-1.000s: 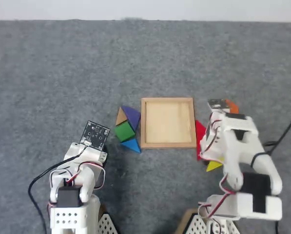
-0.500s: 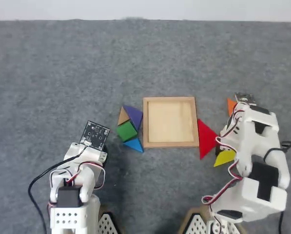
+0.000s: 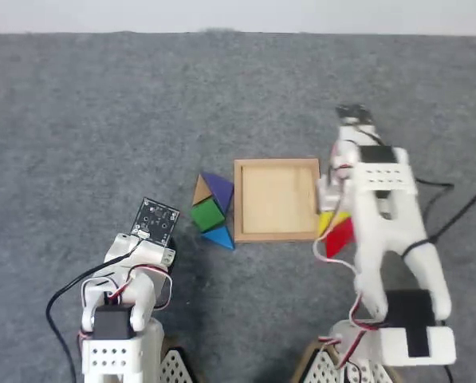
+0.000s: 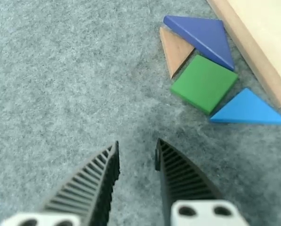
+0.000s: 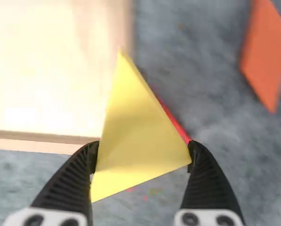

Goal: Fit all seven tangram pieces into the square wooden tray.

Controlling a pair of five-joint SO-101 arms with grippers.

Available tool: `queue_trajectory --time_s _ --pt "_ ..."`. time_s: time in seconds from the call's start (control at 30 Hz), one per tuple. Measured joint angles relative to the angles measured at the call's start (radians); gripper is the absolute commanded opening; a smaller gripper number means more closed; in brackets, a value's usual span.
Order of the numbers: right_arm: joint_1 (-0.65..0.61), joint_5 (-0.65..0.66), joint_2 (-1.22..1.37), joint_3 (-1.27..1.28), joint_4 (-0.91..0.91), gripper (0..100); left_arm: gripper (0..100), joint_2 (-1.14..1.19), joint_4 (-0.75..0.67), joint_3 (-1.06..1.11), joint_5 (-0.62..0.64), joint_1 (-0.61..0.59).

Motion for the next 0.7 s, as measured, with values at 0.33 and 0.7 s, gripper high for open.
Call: queue_trajectory --time_s 0.33,0.7 --pt "-0.318 -0.075 0.235 -0.285 0.002 4.1 13 0.0 0.0 0.0 0.0 0.0" --pt "-0.373 -0.207 0.724 -0.729 0.127 4.6 13 0.0 0.0 0.0 0.0 0.0"
